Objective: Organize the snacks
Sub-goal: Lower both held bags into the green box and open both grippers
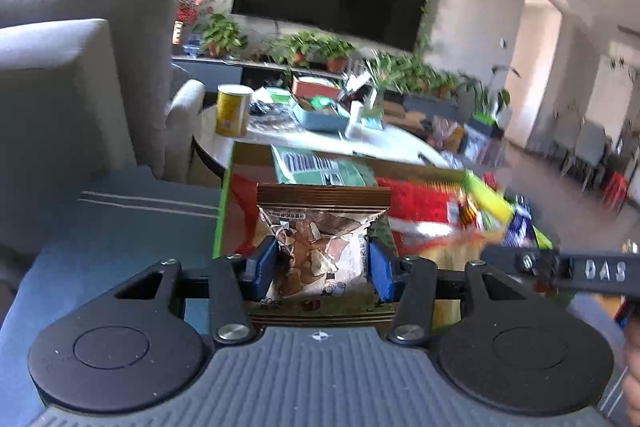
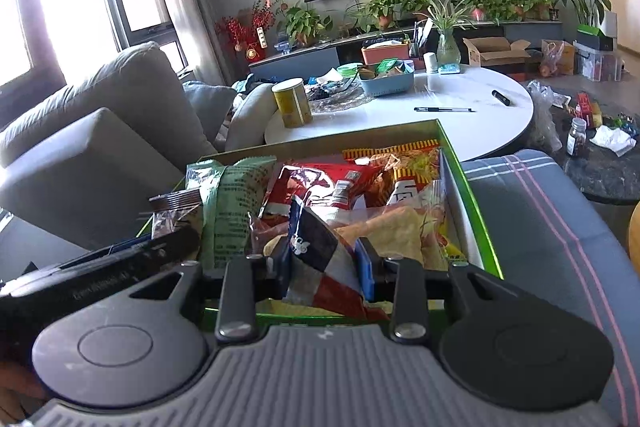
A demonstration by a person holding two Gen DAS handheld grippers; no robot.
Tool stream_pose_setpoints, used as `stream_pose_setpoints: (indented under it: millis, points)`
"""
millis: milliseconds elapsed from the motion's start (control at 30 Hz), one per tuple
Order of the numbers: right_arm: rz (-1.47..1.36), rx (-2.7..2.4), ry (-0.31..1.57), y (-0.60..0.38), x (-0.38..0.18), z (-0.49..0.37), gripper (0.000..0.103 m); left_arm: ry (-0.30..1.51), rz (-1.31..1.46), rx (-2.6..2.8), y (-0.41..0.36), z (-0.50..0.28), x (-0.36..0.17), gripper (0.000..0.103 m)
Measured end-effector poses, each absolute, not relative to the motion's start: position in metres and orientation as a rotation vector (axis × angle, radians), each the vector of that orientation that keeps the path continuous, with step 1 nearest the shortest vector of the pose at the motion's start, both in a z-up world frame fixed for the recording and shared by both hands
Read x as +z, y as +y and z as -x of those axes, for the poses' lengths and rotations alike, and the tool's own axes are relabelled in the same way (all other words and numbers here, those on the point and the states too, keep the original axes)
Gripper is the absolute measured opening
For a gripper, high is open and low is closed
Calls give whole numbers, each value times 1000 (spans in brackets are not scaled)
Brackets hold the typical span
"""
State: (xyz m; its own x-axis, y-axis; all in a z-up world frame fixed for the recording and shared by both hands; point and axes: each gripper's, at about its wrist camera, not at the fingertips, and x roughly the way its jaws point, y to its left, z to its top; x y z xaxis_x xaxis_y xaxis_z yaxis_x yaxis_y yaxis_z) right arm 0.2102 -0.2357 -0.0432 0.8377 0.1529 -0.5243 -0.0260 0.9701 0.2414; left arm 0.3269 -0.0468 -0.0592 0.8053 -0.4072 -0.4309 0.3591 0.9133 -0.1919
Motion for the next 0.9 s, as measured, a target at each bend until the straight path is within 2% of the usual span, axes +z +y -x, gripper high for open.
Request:
stream_pose_setpoints:
  millis: [333, 400, 467, 533, 567, 667, 900]
  points:
    - [-219, 71, 625, -231, -56, -221, 79, 493, -18, -400, -61, -331, -63, 49]
    - [-226, 72, 632, -232, -55, -222, 79, 502, -40, -398, -66, -332, -63, 59]
    - [-225, 67, 649, -232, -54, -222, 80, 503, -43, -388, -66, -329, -62, 65]
    - [-197, 58, 665, -228, -51, -224, 82, 496, -31, -386, -62, -326, -58, 65]
    - [-183, 55, 663, -226, -49, -222, 86, 493, -22, -383, -59, -325, -55, 66]
    - [-151, 45, 641, -222, -45, -216, 87, 465, 20, -380, -50, -319, -43, 71]
    - [-119, 12, 588, -225, -28, -195, 93, 394, 33, -375, -32, -290, -14, 75]
